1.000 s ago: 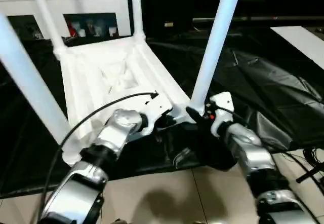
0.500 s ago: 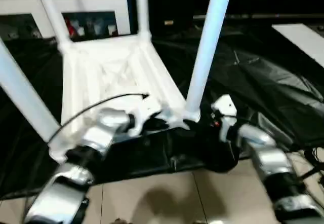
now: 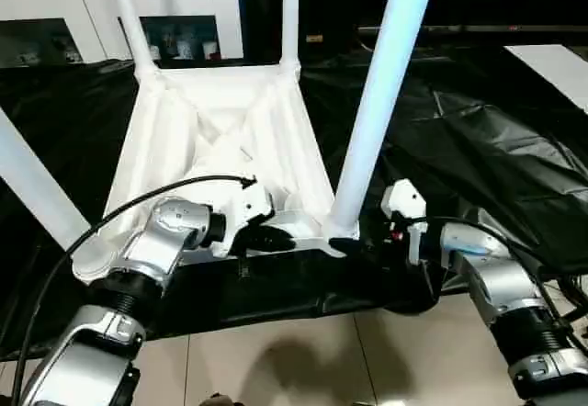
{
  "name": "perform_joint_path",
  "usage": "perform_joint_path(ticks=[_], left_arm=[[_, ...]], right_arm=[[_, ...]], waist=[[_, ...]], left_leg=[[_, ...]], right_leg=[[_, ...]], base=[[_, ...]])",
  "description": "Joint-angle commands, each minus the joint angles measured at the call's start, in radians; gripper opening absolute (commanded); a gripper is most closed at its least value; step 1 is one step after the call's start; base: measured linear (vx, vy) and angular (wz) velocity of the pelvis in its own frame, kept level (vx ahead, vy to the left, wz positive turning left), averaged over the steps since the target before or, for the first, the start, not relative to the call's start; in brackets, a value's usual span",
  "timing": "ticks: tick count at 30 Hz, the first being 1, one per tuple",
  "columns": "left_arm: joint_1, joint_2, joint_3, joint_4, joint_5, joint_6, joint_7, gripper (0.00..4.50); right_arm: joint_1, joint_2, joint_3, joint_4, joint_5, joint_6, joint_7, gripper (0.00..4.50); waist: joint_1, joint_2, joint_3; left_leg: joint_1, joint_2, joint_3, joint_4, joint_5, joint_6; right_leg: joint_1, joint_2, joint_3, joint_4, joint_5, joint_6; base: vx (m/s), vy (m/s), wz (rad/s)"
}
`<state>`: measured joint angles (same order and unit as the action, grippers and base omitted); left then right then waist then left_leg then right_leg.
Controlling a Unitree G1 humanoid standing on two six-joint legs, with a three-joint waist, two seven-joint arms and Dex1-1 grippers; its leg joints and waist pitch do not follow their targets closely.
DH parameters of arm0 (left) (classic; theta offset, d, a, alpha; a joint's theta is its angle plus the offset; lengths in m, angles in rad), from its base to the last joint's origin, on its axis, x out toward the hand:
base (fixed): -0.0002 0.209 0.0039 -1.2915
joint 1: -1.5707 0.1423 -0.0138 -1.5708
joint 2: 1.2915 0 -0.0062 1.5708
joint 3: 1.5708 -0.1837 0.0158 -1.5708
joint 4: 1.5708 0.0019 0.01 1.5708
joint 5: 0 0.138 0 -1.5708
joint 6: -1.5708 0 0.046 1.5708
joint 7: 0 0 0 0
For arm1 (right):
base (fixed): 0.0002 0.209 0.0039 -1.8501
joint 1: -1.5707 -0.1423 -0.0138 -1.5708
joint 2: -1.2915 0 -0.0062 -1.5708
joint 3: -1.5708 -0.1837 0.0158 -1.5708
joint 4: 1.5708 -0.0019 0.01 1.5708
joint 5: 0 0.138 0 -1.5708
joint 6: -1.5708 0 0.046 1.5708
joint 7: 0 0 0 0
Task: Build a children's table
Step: Rotate leg to tighten
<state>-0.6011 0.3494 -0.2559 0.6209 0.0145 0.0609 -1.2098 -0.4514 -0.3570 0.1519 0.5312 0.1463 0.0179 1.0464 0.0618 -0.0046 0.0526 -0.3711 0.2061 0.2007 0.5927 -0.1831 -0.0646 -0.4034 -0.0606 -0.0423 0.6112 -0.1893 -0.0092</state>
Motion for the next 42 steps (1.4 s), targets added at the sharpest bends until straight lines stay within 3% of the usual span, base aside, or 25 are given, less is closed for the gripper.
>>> perform_joint_path(ticks=[1, 6, 11, 16, 17, 18, 19, 20, 24, 25, 26, 32, 33, 35, 37, 42], left_arm=[[0.011, -0.018, 0.008, -0.007, -0.040, -0.013, -0.026, 0.00], [0.009, -0.017, 0.005, -0.005, -0.041, -0.012, -0.027, 0.00], [0.012, -0.017, 0.001, -0.008, -0.036, -0.008, -0.023, 0.00], [-0.019, -0.093, 0.013, 0.069, 0.032, 0.001, 0.206, 0.00], [-0.028, -0.112, 0.016, 0.085, 0.040, 0.003, 0.247, 0.00], [-0.028, -0.112, 0.016, 0.085, 0.040, 0.003, 0.247, 0.00], [-0.037, -0.129, 0.016, 0.100, 0.051, 0.002, 0.285, 0.00], [-0.037, -0.129, 0.016, 0.100, 0.051, 0.002, 0.285, 0.00], [-0.095, -0.208, 0.023, 0.165, 0.083, 0.021, 0.457, 0.00], [-0.115, -0.236, 0.027, 0.180, 0.089, 0.029, 0.510, 0.00], [-0.126, -0.252, 0.029, 0.188, 0.092, 0.033, 0.539, 0.00], [-0.135, -0.276, 0.022, 0.209, 0.115, 0.009, 0.575, 0.00], [-0.133, -0.274, 0.022, 0.209, 0.115, 0.005, 0.571, 0.00], [-0.129, -0.262, 0.022, 0.204, 0.112, -0.003, 0.554, 0.00], [-0.125, -0.246, 0.022, 0.197, 0.107, -0.013, 0.523, 0.00], [-0.106, -0.196, 0.015, 0.167, 0.090, -0.028, 0.415, 0.00]], right_arm=[[-0.025, 0.005, -0.005, 0.012, -0.002, 0.002, 0.001, 3.13], [-0.031, 0.009, -0.010, 0.020, 0.005, -0.002, 0.006, 2.77], [-0.023, 0.012, -0.010, 0.019, 0.018, -0.001, 0.019, 2.69], [-0.048, 0.108, -0.070, 0.142, -0.025, -0.021, -0.270, 2.67], [-0.058, 0.134, -0.086, 0.170, -0.031, -0.022, -0.346, 2.67], [-0.058, 0.134, -0.086, 0.170, -0.031, -0.022, -0.346, 2.67], [-0.068, 0.158, -0.100, 0.192, -0.031, -0.017, -0.407, 2.67], [-0.068, 0.158, -0.100, 0.192, -0.031, -0.017, -0.407, 2.67], [-0.109, 0.268, -0.141, 0.249, -0.023, -0.011, -0.622, 2.67], [-0.122, 0.304, -0.130, 0.259, -0.038, -0.020, -0.661, 2.67], [-0.128, 0.324, -0.120, 0.264, -0.050, -0.026, -0.679, 2.67], [-0.138, 0.368, -0.083, 0.278, -0.081, -0.096, -0.655, 2.67], [-0.136, 0.368, -0.088, 0.276, -0.074, -0.106, -0.640, 3.22], [-0.132, 0.357, -0.104, 0.259, -0.043, -0.112, -0.586, 3.43], [-0.123, 0.326, -0.094, 0.226, -0.032, -0.116, -0.513, 3.72], [-0.078, 0.211, -0.047, 0.120, -0.019, -0.089, -0.311, 3.81]], waist=[[0.002, -0.018, -0.065], [0.003, -0.018, -0.066], [0.004, -0.018, -0.067], [-0.002, -0.016, -0.063], [-0.006, -0.018, -0.057], [-0.012, -0.018, -0.061], [-0.014, -0.020, -0.061], [-0.016, -0.019, -0.058], [-0.021, -0.017, -0.063], [-0.017, -0.013, -0.062], [-0.020, -0.016, -0.062], [-0.015, -0.018, -0.067], [-0.014, -0.018, -0.066], [-0.012, -0.020, -0.065], [-0.010, -0.020, -0.064], [-0.009, -0.022, -0.065]], left_leg=[[0.012, 0.029, -0.013, -0.061, -0.141, 0.072], [0.011, 0.028, -0.012, -0.059, -0.126, 0.079], [0.012, 0.028, -0.012, -0.059, -0.128, 0.078], [0.014, 0.028, -0.012, -0.061, -0.150, 0.062], [0.018, 0.024, -0.013, -0.064, -0.185, 0.038], [0.014, 0.023, -0.018, -0.066, -0.190, 0.019], [0.012, 0.023, -0.019, -0.065, -0.188, 0.020], [0.018, 0.022, -0.015, -0.063, -0.208, 0.027], [0.014, 0.022, -0.019, -0.066, -0.190, 0.019], [0.018, 0.023, -0.018, -0.066, -0.194, 0.020], [0.016, 0.021, -0.016, -0.065, -0.190, 0.022], [0.009, 0.021, -0.016, -0.062, -0.151, 0.056], [0.010, 0.020, -0.015, -0.062, -0.151, 0.061], [0.011, 0.021, -0.015, -0.062, -0.163, 0.067], [0.010, 0.022, -0.015, -0.063, -0.168, 0.069], [0.005, 0.021, -0.018, -0.061, -0.159, 0.085]], right_leg=[[0.048, -0.073, 0.040, -0.065, -0.158, -0.232], [0.049, -0.072, 0.040, -0.062, -0.132, -0.235], [0.050, -0.072, 0.039, -0.063, -0.139, -0.234], [0.043, -0.074, 0.041, -0.069, -0.182, -0.230], [0.041, -0.074, 0.039, -0.080, -0.257, -0.217], [0.047, -0.077, 0.038, -0.078, -0.295, -0.202], [0.049, -0.076, 0.039, -0.081, -0.300, -0.189], [0.039, -0.075, 0.042, -0.087, -0.320, -0.184], [0.043, -0.074, 0.040, -0.082, -0.297, -0.184], [0.040, -0.073, 0.040, -0.085, -0.290, -0.188], [0.040, -0.072, 0.041, -0.083, -0.273, -0.192], [0.048, -0.074, 0.041, -0.074, -0.183, -0.209], [0.048, -0.073, 0.040, -0.074, -0.179, -0.210], [0.047, -0.075, 0.040, -0.076, -0.194, -0.210], [0.048, -0.075, 0.040, -0.077, -0.208, -0.208], [0.056, -0.073, 0.037, -0.075, -0.184, -0.201]], base=[[0.000, 0.000, 0.00], [0.000, 0.000, 0.00], [0.000, 0.000, 0.00], [0.000, 0.000, 0.00], [0.000, 0.000, 0.00], [0.000, 0.000, 0.00], [0.000, 0.000, 0.00], [0.000, 0.000, 0.00], [0.000, 0.000, 0.00], [0.000, 0.000, 0.00], [0.000, 0.000, 0.00], [0.000, 0.000, 0.00], [0.000, 0.000, 0.00], [0.000, 0.000, 0.00], [0.000, 0.000, 0.00], [0.000, 0.000, 0.00]])
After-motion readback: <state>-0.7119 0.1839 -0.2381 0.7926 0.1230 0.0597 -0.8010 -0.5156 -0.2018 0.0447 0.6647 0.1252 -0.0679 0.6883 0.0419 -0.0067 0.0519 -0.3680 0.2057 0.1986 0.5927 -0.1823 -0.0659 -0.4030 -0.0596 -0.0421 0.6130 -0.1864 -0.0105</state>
